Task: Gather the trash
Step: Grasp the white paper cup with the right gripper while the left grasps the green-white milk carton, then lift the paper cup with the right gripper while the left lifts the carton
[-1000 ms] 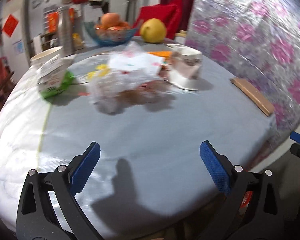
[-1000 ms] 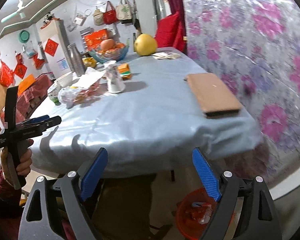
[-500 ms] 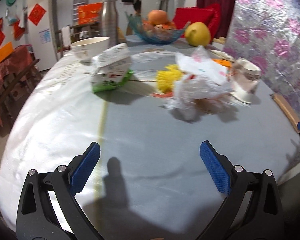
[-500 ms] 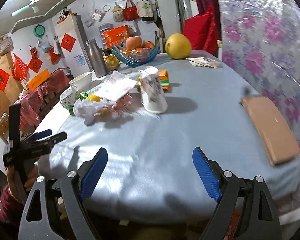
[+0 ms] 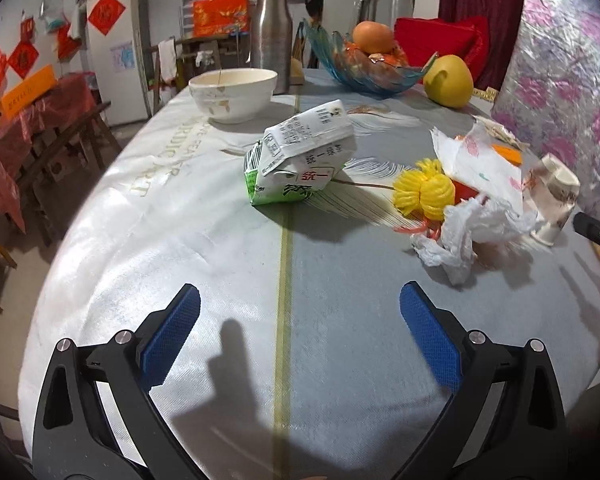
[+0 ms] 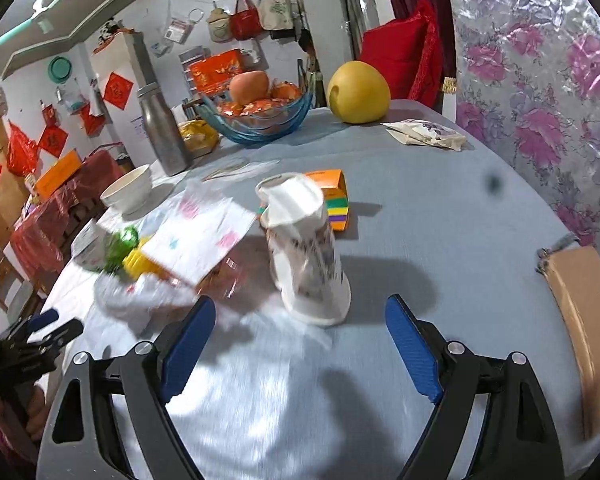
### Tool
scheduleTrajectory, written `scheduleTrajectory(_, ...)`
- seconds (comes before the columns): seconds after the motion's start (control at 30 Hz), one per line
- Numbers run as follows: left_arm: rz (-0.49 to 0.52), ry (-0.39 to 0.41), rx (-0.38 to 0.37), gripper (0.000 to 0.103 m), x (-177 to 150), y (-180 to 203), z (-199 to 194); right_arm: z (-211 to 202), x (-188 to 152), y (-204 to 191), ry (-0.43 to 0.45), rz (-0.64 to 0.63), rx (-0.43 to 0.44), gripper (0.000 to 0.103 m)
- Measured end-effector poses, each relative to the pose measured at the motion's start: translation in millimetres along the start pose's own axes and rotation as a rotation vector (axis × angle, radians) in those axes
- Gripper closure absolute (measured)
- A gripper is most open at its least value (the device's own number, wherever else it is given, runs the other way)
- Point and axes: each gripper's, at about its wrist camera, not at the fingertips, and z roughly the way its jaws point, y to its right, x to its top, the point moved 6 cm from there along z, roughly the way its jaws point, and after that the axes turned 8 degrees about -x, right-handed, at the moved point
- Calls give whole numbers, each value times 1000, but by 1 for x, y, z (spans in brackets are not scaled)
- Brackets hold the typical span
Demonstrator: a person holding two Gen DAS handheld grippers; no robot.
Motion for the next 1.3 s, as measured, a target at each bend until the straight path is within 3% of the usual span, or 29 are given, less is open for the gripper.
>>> scheduleTrajectory(0.27, 0, 11, 23, 7, 13, -7, 0, 25, 18, -6, 3, 13, -9, 18)
scheduleTrajectory(0.3, 8, 13, 29, 7, 17, -7, 1, 28, 18, -5, 2, 17, -15, 23)
scheduleTrajectory(0.33, 11, 17, 29, 7, 21, -8, 1, 30, 18, -4, 1, 19, -19, 47)
scheduleTrajectory(0.37, 13, 23, 19, 7, 28, -7, 1, 33, 17, -2, -8, 24, -15, 64)
scheduleTrajectory(0.4, 13, 27, 5, 7, 33, -6, 2, 35, 15, 0, -18, 40, 8, 75)
scheduleTrajectory(0.7, -5, 35, -20, 7, 75, 1, 37, 27, 5, 14, -2, 114, 47, 75)
scheduleTrajectory(0.93, -67, 32, -19, 7, 92, -6, 58, 23, 1, -2, 20, 10, -6, 74)
scheduleTrajectory(1.03, -73, 26, 23, 7, 91, -14, 63, 22, 0, -6, 22, -15, -19, 73)
scheduleTrajectory(1.07, -80, 31, 17, 9, 90, -16, 61, 22, 0, -5, 21, -10, -16, 73)
scheduleTrajectory(1.2, -116, 64, -52, 36, 91, -23, 51, 23, 0, -4, 19, -5, -11, 73)
scheduleTrajectory(1.3, -133, 77, -79, 39, 89, -25, 46, 24, 0, -3, 12, -8, -17, 72)
